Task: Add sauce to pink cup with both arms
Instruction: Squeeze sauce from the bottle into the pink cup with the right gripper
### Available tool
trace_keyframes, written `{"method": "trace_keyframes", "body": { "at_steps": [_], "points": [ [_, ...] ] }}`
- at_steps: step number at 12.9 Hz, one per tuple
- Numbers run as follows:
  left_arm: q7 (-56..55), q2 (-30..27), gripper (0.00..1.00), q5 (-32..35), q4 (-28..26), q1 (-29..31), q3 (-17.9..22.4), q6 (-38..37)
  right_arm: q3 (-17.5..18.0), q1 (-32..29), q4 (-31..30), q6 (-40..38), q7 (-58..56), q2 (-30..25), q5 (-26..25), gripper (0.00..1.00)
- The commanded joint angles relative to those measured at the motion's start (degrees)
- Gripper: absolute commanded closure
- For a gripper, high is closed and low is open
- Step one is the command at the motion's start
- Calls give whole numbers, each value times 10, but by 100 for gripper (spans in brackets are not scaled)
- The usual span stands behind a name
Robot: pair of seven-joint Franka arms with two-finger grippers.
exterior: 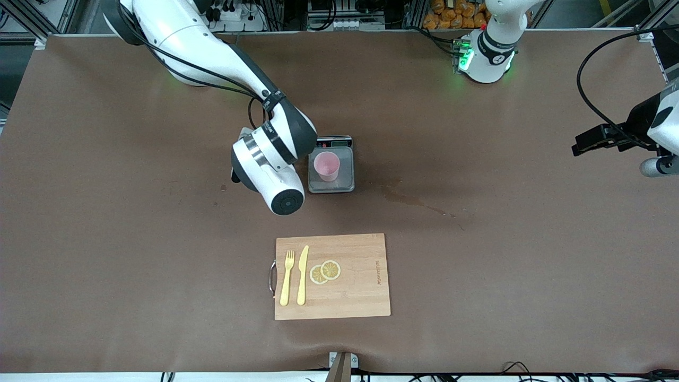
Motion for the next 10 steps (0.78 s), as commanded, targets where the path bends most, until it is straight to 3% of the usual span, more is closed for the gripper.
{"method": "trace_keyframes", "body": {
  "at_steps": [1,10],
  "points": [
    [-1,-16,0,-12,-17,6,-1,8,-5,8,33,-24,10,8,-8,57],
    [-1,-16,0,-12,-20,6,-1,8,-4,-4,34,-17,-2,9,-6,57]
  ]
}}
